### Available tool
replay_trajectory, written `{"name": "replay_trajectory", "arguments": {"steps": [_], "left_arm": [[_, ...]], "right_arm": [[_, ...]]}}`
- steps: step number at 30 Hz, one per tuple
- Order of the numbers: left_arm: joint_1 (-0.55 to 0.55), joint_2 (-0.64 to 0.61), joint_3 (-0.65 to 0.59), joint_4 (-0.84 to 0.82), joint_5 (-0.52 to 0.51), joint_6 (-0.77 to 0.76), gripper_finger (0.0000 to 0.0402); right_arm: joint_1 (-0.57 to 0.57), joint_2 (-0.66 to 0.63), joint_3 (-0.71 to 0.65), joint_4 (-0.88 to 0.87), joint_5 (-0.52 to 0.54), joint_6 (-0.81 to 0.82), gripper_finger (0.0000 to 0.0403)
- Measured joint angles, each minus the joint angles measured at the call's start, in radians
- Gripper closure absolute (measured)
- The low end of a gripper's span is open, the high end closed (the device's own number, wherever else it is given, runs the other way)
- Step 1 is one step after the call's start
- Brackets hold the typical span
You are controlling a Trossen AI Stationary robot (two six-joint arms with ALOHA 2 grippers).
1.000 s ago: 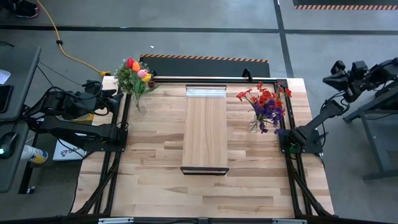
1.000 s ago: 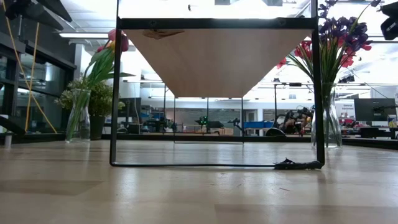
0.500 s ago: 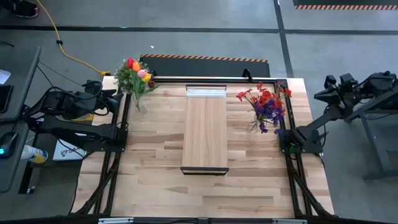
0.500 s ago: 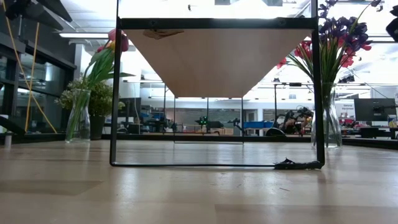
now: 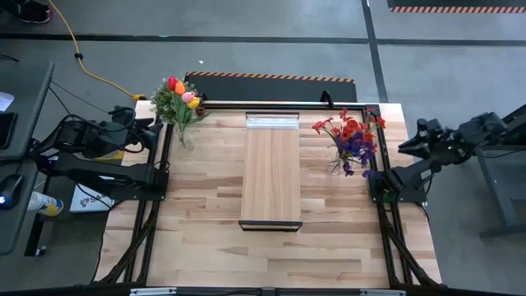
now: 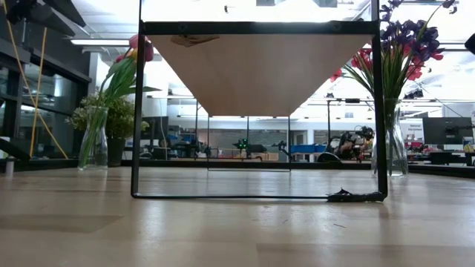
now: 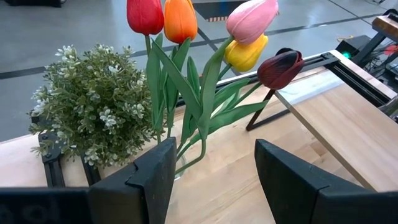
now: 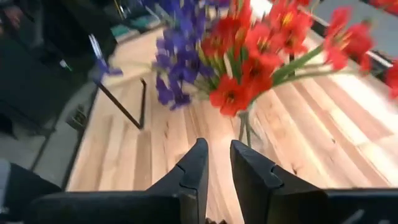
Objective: Pick and place flowers into a vace then onto a shelf
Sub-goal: Put the right transparent flower vase on the shelf
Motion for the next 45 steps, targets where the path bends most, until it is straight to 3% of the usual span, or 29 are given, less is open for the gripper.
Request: {"name": "replay_trajectory", "arguments": {"steps": [20, 45], "left_arm": [[0.000, 0.000, 0.000, -0.001, -0.007, 0.000, 0.0153], [0.000, 0.000, 0.000, -0.001, -0.027, 0.000, 0.0153]], "right_arm": [[0.000, 0.000, -0.313, 0.001, -0.033, 0.102, 0.0335], [0.003, 0.055, -0.315, 0.102, 0.016, 0.078, 0.0250]]}}
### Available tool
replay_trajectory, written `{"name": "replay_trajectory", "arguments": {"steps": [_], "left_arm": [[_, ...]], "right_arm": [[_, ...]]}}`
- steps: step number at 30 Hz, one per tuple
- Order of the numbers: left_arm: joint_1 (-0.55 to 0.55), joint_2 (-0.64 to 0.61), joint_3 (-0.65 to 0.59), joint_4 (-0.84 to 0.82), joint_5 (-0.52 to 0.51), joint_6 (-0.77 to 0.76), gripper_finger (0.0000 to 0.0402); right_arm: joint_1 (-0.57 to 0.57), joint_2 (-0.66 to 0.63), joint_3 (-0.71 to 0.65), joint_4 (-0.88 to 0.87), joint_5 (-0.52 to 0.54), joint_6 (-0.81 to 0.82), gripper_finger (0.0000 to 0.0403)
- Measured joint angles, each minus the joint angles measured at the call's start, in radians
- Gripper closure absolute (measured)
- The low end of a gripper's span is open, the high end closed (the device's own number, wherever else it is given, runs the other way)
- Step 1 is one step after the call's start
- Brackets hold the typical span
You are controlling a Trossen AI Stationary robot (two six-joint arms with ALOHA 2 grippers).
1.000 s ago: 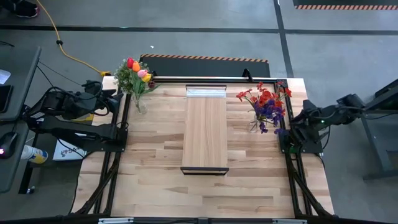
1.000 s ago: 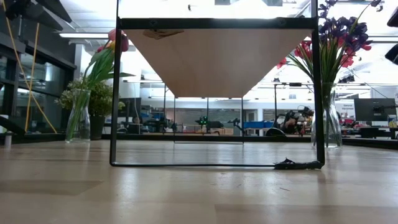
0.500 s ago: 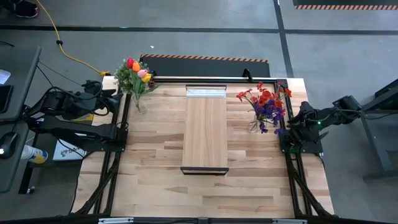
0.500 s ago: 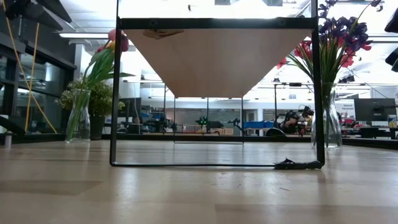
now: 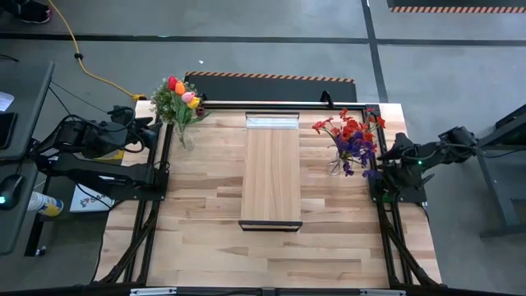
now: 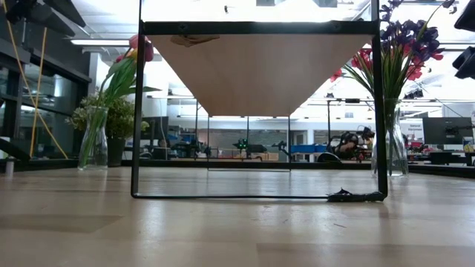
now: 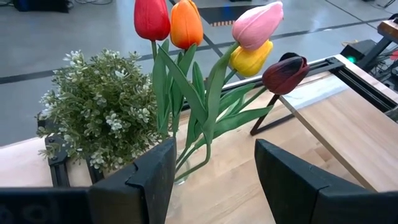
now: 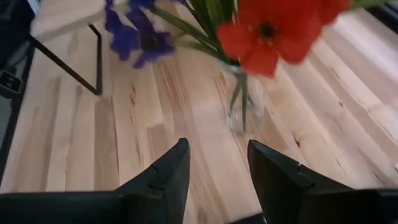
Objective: Pick and place flowers into a vace then onto a shelf
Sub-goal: Put the right transparent flower vase on the shelf
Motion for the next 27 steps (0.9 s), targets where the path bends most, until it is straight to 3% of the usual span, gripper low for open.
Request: {"name": "replay_trajectory", "arguments": {"steps": [8, 13, 20, 27], "left_arm": [[0.000, 0.000, 0.000, 0.000, -0.006, 0.000, 0.0153], [0.000, 0.000, 0.000, 0.000, -0.006, 0.000, 0.0153], [0.000, 0.000, 0.000, 0.000, -0.005, 0.000, 0.0153], [0.000, 0.000, 0.000, 0.000, -0.005, 0.000, 0.0153]], "right_arm": [[0.000, 0.001, 0.012, -0.018, 0.012, -0.016, 0.0241], [0.000, 0.002, 0.008, 0.134, 0.017, -0.048, 0.0241], [0.013, 0.032, -0.065, 0.171, -0.035, -0.011, 0.0241], [0.031, 0.084, -0.105, 0.261, -0.010, 0.051, 0.0241]]}}
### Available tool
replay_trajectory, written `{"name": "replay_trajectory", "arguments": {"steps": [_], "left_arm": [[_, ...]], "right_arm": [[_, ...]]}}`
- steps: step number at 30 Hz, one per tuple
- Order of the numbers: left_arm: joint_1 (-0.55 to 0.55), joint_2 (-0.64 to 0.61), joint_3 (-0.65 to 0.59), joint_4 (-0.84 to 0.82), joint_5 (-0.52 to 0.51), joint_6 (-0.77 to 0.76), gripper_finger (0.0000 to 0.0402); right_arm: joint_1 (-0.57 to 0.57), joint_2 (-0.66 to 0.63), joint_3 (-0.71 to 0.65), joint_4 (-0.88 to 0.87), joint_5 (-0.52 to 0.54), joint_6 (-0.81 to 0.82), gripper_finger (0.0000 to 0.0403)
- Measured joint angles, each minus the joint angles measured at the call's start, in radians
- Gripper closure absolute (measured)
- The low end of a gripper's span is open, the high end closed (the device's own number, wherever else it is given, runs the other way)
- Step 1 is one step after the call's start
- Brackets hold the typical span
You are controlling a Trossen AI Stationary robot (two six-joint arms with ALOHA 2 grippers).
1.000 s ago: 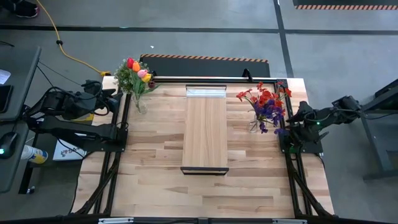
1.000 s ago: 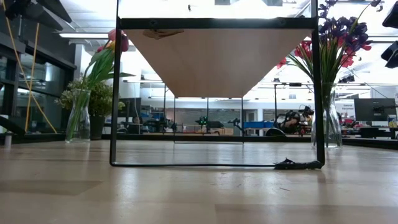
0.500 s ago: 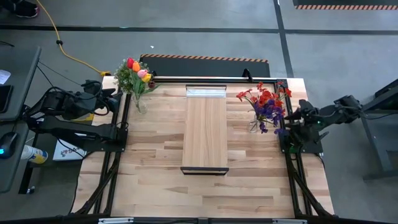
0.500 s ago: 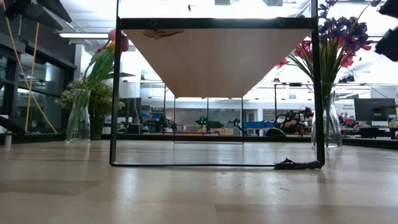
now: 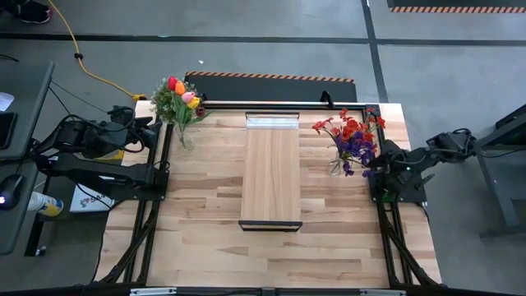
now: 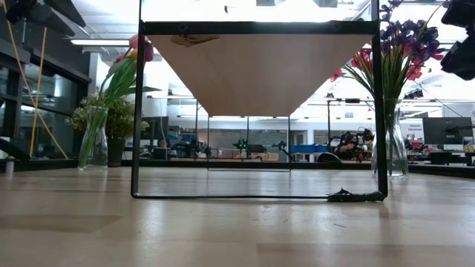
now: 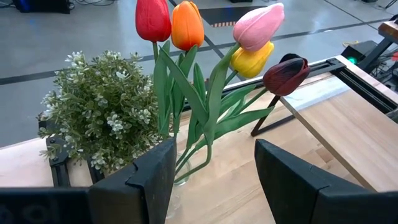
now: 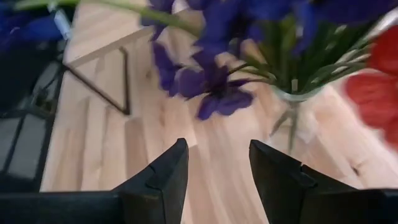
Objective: Pick and place flowers into a vace then onto a shelf
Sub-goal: Put the right transparent flower vase on the shelf
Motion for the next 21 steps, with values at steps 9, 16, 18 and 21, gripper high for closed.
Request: {"name": "replay_trajectory", "arguments": {"steps": [9, 16, 18, 21], "left_arm": [[0.000, 0.000, 0.000, 0.000, 0.000, 0.060, 0.0153], [0.000, 0.000, 0.000, 0.000, 0.000, 0.060, 0.0153], [0.000, 0.000, 0.000, 0.000, 0.000, 0.060, 0.0153], [0.000, 0.000, 0.000, 0.000, 0.000, 0.060, 0.0153]], "right_arm": [[-0.001, 0.083, 0.001, 0.118, 0.029, 0.121, 0.0242], [-0.010, 0.202, 0.001, 0.086, 0.053, 0.251, 0.0234], [-0.026, 0.218, 0.001, 0.095, 0.051, 0.275, 0.0229], [-0.059, 0.234, 0.001, 0.102, 0.046, 0.306, 0.0223]]}}
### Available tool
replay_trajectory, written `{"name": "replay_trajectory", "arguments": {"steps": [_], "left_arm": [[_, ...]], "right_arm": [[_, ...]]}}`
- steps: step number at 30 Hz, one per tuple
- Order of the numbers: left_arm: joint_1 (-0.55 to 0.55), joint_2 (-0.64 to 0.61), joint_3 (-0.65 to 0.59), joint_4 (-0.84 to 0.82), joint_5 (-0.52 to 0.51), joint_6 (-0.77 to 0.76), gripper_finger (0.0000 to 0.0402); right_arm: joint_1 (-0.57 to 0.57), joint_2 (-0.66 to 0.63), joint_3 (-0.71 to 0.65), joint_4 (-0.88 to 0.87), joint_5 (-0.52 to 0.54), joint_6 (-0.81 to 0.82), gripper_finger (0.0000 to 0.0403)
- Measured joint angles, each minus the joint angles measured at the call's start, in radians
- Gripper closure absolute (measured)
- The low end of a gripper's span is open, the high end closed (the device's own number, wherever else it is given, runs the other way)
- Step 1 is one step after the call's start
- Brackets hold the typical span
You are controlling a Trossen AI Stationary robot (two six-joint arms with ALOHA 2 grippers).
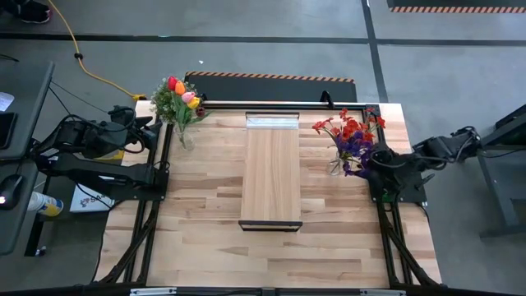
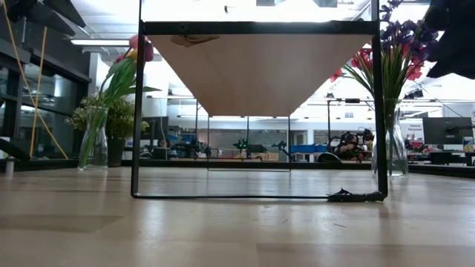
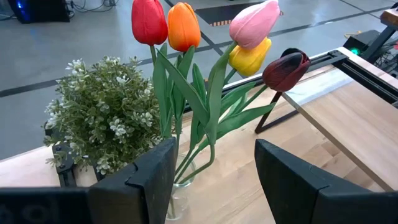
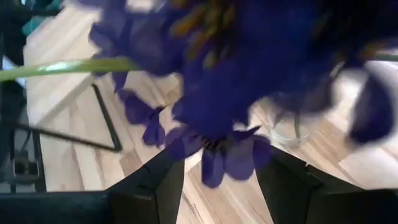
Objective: Pick and place flowers into a vace then onto a shelf
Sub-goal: Put the right transparent flower vase on the shelf
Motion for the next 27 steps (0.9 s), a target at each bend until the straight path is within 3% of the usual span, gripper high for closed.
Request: {"name": "replay_trajectory", "arguments": {"steps": [19, 27], "left_arm": [[0.000, 0.000, 0.000, 0.000, 0.000, 0.076, 0.0153], [0.000, 0.000, 0.000, 0.000, 0.000, 0.076, 0.0153]], "right_arm": [[-0.192, 0.217, 0.000, 0.133, -0.161, 0.055, 0.0215], [-0.204, 0.267, 0.000, 0.132, -0.187, 0.105, 0.0177]]}}
